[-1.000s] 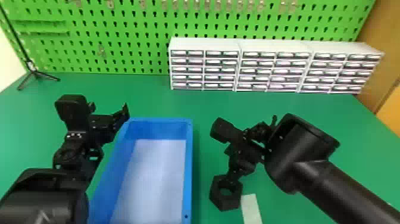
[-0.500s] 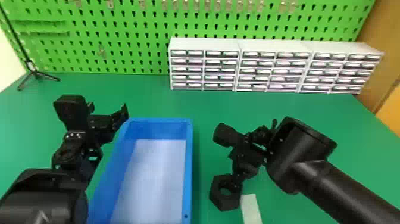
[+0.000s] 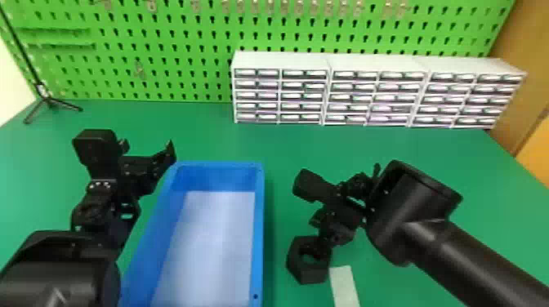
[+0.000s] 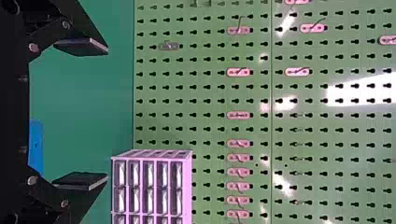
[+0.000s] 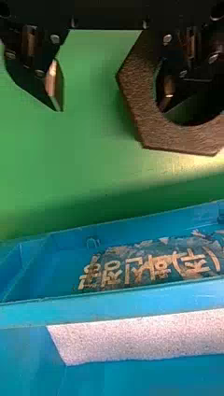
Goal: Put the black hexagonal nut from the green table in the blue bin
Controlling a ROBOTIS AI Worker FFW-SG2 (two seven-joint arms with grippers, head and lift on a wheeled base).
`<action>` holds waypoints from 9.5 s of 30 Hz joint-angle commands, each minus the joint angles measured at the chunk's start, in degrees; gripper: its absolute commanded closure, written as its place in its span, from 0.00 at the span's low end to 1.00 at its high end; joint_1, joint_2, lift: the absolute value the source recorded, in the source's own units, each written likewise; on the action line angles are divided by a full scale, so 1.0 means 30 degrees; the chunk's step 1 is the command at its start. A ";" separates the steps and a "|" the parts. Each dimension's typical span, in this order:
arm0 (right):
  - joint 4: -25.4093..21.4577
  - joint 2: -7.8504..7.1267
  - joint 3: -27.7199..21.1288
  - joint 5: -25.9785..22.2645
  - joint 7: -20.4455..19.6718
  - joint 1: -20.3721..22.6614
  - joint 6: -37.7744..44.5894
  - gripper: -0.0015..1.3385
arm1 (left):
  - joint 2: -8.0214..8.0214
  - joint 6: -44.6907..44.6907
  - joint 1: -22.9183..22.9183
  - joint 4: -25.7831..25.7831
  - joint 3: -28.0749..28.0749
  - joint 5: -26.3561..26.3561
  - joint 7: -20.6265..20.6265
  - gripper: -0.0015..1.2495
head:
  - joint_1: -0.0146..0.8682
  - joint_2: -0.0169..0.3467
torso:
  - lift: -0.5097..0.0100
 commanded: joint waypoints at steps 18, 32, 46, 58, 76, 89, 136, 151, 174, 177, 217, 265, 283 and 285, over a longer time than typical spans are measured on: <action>-0.0728 -0.0904 0.0042 -0.0698 -0.0003 -0.0213 -0.0015 0.75 | 0.0001 0.0001 -0.0004 0.0000 -0.0026 0.0006 0.0000 0.25 | 0.79 0.12 | 0.80; -0.0962 -0.1372 -0.0426 -0.1489 0.0612 -0.0829 -0.0045 0.75 | 0.0001 0.0001 -0.0004 0.0000 -0.0026 0.0006 0.0000 0.25 | 0.79 0.12 | 0.80; -0.0874 -0.1724 -0.2653 -0.5678 0.0847 -0.1004 -0.0074 0.75 | 0.0001 -0.0029 -0.0151 0.0000 -0.0114 0.0006 0.0000 0.25 | 0.79 0.12 | 0.80; -0.0874 -0.1197 -0.3385 -1.0278 0.0114 -0.1502 -0.0484 0.75 | -0.0029 -0.0029 -0.0209 0.0000 -0.0114 -0.0023 0.0000 0.25 | 0.79 0.12 | 0.80; -0.0640 0.1147 -0.3180 -1.0776 -0.0706 -0.2264 -0.1392 0.75 | 0.0001 0.0001 -0.0209 0.0029 -0.0260 0.0006 0.0264 0.25 | 0.79 0.12 | 0.80; 0.0151 0.2641 -0.2067 -0.9956 -0.1028 -0.3084 -0.2125 0.75 | 0.0001 -0.0029 -0.0151 0.0000 -0.0173 -0.0023 0.0264 0.25 | 0.79 0.12 | 0.80; 0.1030 0.4487 0.4759 -0.5356 -0.3929 -0.4842 -0.2681 0.75 | -0.0029 0.0001 -0.0356 -0.0205 0.0091 0.0006 0.0410 0.25 | 0.79 0.12 | 0.80; 0.0913 0.4223 0.4320 -0.4536 -0.3841 -0.4901 -0.2799 0.11 | -0.0029 0.0001 -0.0297 -0.0205 0.0091 0.0123 0.0410 0.25 | 0.79 0.12 | 0.80; 0.0913 0.3989 0.3148 -0.4331 -0.3577 -0.4491 -0.2857 0.08 | 0.0001 -0.0029 -0.0297 -0.0205 0.0120 0.0152 0.0410 0.25 | 0.79 0.12 | 0.80; 0.0913 0.3960 0.2562 -0.4331 -0.3401 -0.4256 -0.2945 0.08 | -0.0029 -0.0029 -0.0268 -0.0234 0.0150 0.0182 0.0410 0.25 | 0.79 0.12 | 0.80; 0.1030 0.5366 -1.2292 -0.1753 -0.2405 0.0724 -0.3238 0.08 | -0.0029 -0.0117 -0.0063 -0.0703 0.0355 0.0270 0.0469 0.25 | 0.79 0.12 | 0.80; -0.2251 0.7270 -1.6569 -0.5825 -1.4915 0.7521 -1.0533 0.09 | -0.0204 -0.0175 0.0201 -0.0967 0.0150 0.0533 0.0527 0.25 | 0.79 0.12 | 0.80; -0.2661 0.7563 -1.6569 -0.5327 -1.6087 0.8283 -1.1236 0.09 | -0.0322 -0.0029 0.0113 -0.0967 -0.0114 0.0416 0.0527 0.25 | 0.79 0.12 | 0.80; -0.2661 0.7534 -1.6569 -0.5297 -1.6087 0.8312 -1.1207 0.09 | -0.0322 -0.0029 0.0113 -0.0967 -0.0114 0.0416 0.0527 0.25 | 0.79 0.12 | 0.80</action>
